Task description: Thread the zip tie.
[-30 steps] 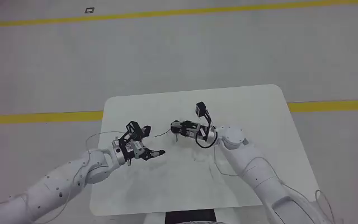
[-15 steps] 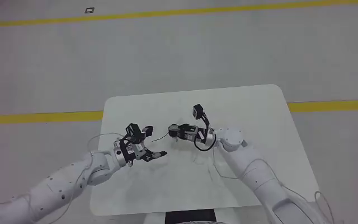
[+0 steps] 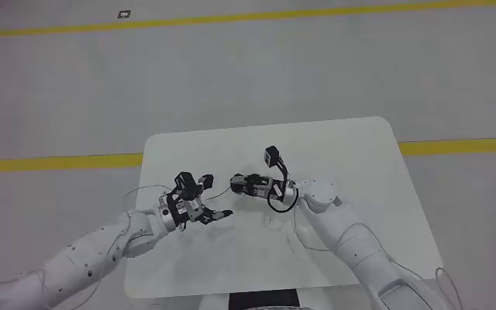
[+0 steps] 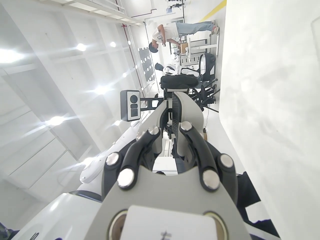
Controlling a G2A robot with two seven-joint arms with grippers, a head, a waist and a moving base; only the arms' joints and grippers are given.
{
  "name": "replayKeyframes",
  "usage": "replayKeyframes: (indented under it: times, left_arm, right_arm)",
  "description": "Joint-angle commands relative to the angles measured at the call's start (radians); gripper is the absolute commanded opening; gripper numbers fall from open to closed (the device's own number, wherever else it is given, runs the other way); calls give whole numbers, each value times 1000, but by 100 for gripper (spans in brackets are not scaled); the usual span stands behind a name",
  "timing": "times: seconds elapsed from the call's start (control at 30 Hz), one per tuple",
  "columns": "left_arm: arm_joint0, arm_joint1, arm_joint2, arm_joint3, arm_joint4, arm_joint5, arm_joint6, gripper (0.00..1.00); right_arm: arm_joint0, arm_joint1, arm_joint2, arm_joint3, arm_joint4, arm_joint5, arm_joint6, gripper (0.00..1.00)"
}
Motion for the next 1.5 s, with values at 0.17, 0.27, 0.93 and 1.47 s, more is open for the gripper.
replayKeyframes:
  times: [0.17, 0.27, 0.93, 1.47]
  left_arm:
    - [2, -10, 10, 10, 6, 0, 45, 98]
    - [-2, -13, 17, 14, 8, 0, 64, 85]
    - [-32, -16, 60, 32, -14, 0, 116, 44]
    - [-38, -11, 67, 31, -10, 0, 113, 31]
  right_arm:
    - [-3, 5, 1, -6, 11, 3, 2, 0]
    - [-2, 7, -3, -5, 5, 2, 7, 0]
    - [2, 16, -29, -1, -11, -16, 3, 0]
    - [3, 21, -47, -15, -1, -28, -3, 0]
